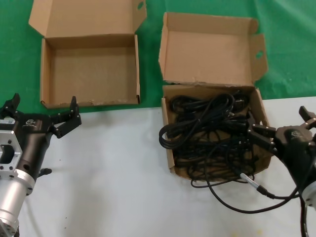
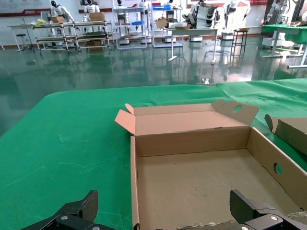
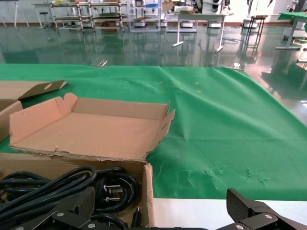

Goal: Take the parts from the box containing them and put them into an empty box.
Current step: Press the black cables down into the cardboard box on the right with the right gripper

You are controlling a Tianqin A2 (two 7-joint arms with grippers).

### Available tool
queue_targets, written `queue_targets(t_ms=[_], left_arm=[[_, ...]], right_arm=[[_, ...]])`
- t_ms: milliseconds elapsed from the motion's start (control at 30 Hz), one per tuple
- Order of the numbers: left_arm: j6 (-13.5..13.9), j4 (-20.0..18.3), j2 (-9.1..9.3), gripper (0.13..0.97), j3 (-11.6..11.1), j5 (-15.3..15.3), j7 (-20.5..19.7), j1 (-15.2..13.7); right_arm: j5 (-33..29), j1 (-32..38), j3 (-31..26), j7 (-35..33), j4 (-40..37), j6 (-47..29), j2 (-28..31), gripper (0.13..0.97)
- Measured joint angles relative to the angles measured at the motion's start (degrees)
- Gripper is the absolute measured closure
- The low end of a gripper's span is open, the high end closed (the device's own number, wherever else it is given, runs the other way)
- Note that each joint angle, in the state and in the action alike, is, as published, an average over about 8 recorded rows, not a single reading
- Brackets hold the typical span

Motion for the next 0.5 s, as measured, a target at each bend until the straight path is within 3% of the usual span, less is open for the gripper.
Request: queue_targets(t_ms=[500], left_arm=[[0.0, 0.0, 0.0, 0.205, 0.0, 0.0, 0.0, 0.0]], right_arm=[[0.5, 0.0, -0.6, 0.2, 0.1, 0.7, 0.7, 0.129]])
